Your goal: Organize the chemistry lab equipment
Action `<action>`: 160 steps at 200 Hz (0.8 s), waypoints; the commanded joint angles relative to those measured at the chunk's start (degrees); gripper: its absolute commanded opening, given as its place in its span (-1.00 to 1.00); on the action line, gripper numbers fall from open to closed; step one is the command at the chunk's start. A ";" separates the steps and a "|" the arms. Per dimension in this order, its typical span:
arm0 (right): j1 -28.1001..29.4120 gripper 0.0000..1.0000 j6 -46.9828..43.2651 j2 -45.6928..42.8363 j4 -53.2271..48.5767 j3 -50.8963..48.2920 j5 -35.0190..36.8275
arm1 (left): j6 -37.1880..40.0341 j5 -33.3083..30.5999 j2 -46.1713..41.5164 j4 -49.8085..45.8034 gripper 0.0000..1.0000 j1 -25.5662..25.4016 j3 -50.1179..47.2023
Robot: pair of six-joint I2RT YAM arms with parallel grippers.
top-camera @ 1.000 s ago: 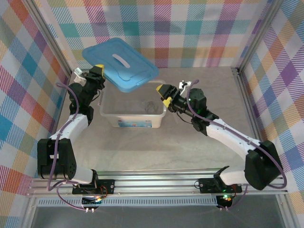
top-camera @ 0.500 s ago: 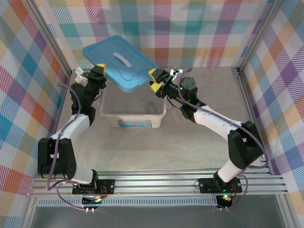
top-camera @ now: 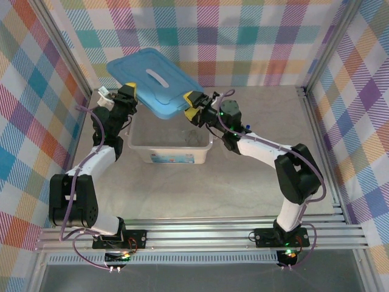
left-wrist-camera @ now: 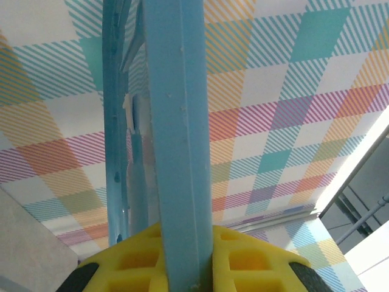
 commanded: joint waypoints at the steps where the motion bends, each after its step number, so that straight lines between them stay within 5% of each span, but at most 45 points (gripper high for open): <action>1: 1.23 0.17 2.02 1.51 4.45 3.97 -0.82 | 1.63 -0.04 0.17 7.87 -0.81 -0.81 0.58; 61: 1.67 -0.24 2.78 2.31 2.69 6.05 -0.55 | 4.96 0.09 -0.58 5.63 -0.79 -0.80 0.14; 125: 2.29 -0.18 2.00 0.51 1.44 3.87 0.24 | 5.60 -0.41 -0.27 5.91 -0.76 -0.84 0.01; 160: 2.28 -0.41 3.22 2.75 2.72 5.19 0.39 | 5.89 -0.22 -1.01 5.18 -0.76 -0.84 -0.62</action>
